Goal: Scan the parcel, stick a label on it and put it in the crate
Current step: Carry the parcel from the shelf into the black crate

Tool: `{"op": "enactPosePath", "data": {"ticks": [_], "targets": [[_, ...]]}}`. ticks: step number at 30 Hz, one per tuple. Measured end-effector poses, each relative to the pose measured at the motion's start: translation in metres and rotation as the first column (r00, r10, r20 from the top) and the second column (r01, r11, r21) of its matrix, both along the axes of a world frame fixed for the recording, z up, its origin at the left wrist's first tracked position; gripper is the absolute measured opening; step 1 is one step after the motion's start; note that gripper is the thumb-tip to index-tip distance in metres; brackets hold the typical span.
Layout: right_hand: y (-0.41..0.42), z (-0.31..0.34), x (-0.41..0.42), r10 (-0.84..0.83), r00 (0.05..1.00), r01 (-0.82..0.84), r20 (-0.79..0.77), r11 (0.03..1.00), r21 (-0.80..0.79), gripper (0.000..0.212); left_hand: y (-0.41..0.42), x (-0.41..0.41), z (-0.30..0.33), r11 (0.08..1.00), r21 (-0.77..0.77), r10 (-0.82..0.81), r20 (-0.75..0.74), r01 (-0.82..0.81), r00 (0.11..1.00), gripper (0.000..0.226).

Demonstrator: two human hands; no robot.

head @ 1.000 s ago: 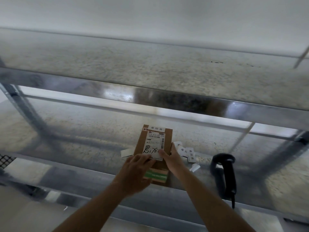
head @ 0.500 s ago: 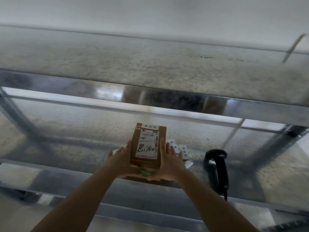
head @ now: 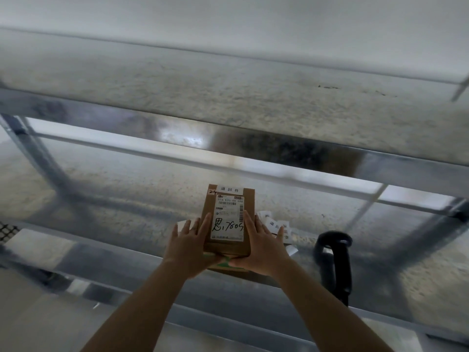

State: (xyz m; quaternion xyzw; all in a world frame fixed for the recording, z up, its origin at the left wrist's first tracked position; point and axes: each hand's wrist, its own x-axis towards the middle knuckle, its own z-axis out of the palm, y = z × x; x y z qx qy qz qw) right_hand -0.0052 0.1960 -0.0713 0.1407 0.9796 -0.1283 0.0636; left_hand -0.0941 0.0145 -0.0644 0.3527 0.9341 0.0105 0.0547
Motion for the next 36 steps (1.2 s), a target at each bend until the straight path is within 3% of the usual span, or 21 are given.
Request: {"op": "enactPosePath", "data": {"ticks": [8, 16, 23, 28, 36], "targets": [[-0.012, 0.003, 0.025, 0.133, 0.979, -0.132, -0.155, 0.991, 0.017, 0.12, -0.024, 0.032, -0.027, 0.941, 0.336, -0.007, -0.102, 0.041, 0.995, 0.095], [-0.02, 0.008, 0.034, 0.237, 0.94, -0.234, -0.245, 0.971, 0.041, 0.111, -0.041, 0.042, -0.034, 0.948, 0.306, -0.043, -0.138, 0.084, 0.989, 0.091], [-0.065, 0.029, 0.024, 0.203, 0.944, -0.194, -0.262, 0.979, 0.059, 0.109, -0.083, 0.02, -0.018, 0.933, 0.33, -0.083, -0.198, 0.146, 0.977, 0.093], [-0.119, 0.04, -0.002, 0.193, 0.94, -0.183, -0.28, 0.981, 0.06, 0.117, -0.141, -0.004, 0.003, 0.931, 0.331, -0.076, -0.237, 0.154, 0.969, 0.096], [-0.251, 0.057, -0.077, 0.334, 0.872, -0.331, -0.357, 0.941, 0.072, 0.112, -0.284, -0.045, 0.027, 0.939, 0.342, 0.072, -0.27, 0.025, 0.96, 0.1]]}}
